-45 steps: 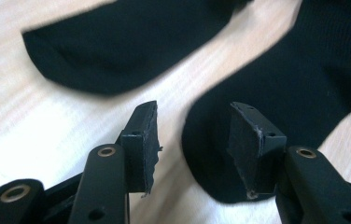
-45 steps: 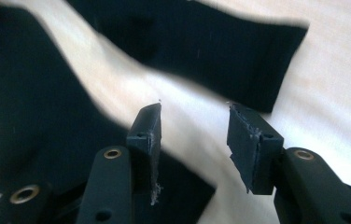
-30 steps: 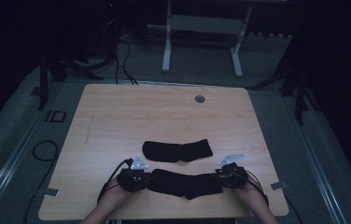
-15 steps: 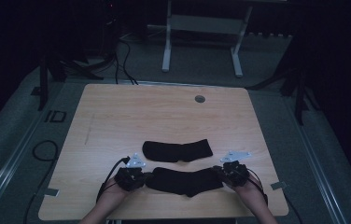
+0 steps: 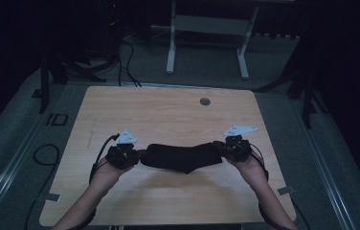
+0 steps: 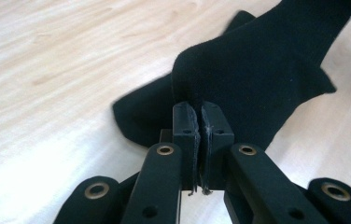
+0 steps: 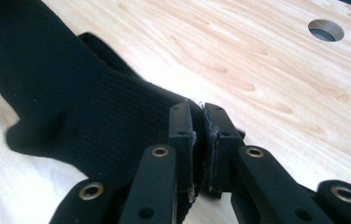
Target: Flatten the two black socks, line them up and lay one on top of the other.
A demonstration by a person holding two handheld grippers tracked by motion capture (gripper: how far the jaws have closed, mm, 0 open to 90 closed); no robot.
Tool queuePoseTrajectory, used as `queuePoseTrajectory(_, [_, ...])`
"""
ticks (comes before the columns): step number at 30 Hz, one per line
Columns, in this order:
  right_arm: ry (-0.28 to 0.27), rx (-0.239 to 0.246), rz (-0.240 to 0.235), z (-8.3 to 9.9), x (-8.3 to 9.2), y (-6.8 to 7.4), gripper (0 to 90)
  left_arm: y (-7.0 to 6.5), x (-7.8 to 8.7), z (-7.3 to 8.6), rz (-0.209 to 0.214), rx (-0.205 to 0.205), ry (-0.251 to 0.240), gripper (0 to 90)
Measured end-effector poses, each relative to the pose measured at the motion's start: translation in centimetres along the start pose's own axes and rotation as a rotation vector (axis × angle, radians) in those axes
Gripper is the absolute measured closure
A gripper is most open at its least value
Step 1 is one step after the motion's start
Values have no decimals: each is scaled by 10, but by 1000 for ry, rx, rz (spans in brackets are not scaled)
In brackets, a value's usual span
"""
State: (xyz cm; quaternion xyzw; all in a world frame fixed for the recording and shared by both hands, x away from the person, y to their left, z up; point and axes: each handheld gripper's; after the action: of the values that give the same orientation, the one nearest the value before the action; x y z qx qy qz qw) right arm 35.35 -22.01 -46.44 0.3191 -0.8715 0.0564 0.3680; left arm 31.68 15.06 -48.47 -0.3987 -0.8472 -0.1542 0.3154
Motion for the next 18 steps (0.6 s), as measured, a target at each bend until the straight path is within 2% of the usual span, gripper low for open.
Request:
queuePoseTrajectory(2, [14, 0, 9, -6, -7, -3, 825, 7, -5, -1, 0, 20, 9, 864])
queuePoseTrajectory(7, [86, -19, 18, -14, -30, -14, 824, 18, -20, -2, 3, 33, 47, 864])
queuePoseTrajectory(11, [138, -52, 32, -12, -50, -25, 824, 30, -39, 2, 28, 76, 80, 864])
queuePoseTrajectory(12, [150, -58, 38, -10, -54, -27, 824, 31, -44, 4, 20, 73, 89, 864])
queuePoseTrajectory(14, [177, -68, 46, -6, -63, -33, 823, 34, -52, 6, 39, 85, 103, 864])
queuePoseTrajectory(15, [183, -72, 52, -5, -66, -35, 823, 34, -56, 7, 27, 86, 111, 863])
queuePoseTrajectory(18, [196, -95, 61, 0, -76, -41, 822, 34, -66, 10, 31, 84, 139, 862])
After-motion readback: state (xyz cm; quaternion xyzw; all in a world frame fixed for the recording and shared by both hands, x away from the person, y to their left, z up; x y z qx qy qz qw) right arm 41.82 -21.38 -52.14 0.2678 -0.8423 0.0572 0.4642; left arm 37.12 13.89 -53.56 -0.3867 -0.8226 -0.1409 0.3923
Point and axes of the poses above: each handheld gripper's, and its own axes: x roughly backward along the jaws, z roughly out of its underside, y roughly to its left, and after that the axes turned 12 degrees about -x, right-handed
